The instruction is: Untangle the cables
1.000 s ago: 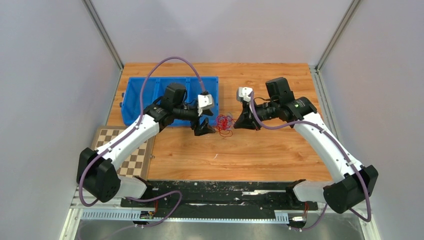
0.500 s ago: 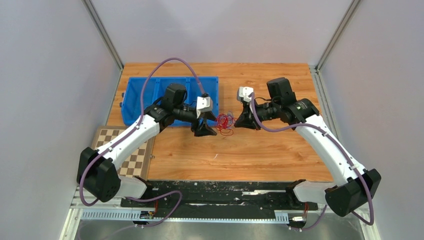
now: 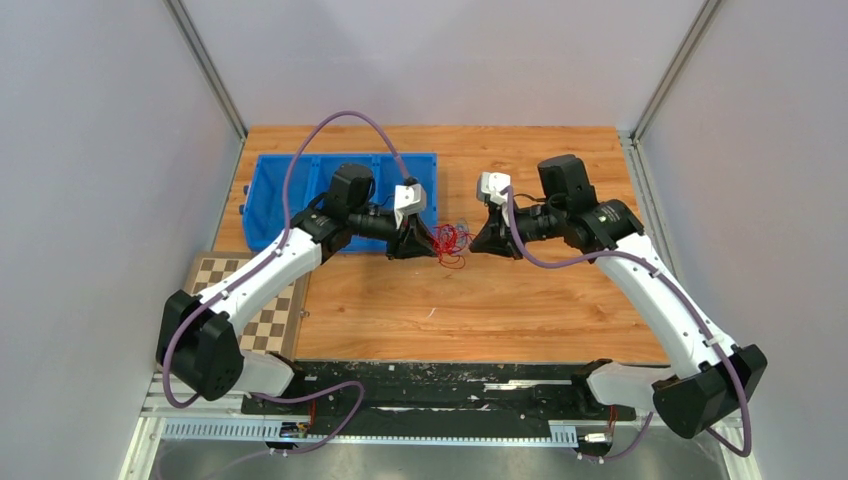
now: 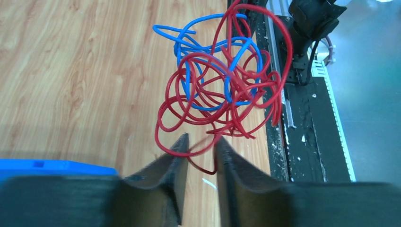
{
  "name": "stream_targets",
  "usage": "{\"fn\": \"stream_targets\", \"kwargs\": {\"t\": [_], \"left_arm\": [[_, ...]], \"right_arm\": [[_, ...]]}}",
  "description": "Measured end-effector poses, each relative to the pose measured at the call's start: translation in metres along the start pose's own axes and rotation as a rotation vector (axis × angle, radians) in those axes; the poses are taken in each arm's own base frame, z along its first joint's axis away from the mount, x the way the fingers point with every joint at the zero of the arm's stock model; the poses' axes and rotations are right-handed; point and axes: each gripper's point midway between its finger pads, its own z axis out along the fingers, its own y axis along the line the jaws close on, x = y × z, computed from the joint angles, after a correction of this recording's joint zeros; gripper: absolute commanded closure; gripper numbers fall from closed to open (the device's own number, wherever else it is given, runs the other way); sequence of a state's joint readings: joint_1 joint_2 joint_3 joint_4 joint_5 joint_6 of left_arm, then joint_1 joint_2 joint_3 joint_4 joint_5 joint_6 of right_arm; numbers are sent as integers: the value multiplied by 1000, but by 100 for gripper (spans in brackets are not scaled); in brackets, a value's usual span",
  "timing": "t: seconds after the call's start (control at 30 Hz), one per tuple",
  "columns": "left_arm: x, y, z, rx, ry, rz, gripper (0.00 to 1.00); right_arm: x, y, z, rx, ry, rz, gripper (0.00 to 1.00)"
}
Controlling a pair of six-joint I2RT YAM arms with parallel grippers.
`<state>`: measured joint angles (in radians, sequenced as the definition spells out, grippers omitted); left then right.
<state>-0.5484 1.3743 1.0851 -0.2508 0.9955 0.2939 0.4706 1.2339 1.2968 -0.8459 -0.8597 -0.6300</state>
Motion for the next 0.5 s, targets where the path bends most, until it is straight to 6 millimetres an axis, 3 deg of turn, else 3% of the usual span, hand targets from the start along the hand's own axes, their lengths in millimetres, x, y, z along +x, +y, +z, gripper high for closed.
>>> {"fn": "stream_targets", "kwargs": {"t": [0.07, 0.17, 0.27, 0.37, 0.5], "left_arm": [[-1, 0, 0, 2, -3, 0, 98], [3, 0, -2, -4, 9, 2, 100], [9, 4, -13, -32, 23, -2, 100], [23, 17, -37, -116, 49, -20, 100], [52, 32, -73, -232, 108, -55, 100]], "right_arm": [[-1, -1, -2, 12, 1, -5, 100], [0, -7, -8, 47, 0, 9, 100], [13, -30, -24, 136, 2, 59, 100], [58, -63, -51, 270, 43, 171, 100], [139, -95, -90, 413, 133, 378, 100]]}}
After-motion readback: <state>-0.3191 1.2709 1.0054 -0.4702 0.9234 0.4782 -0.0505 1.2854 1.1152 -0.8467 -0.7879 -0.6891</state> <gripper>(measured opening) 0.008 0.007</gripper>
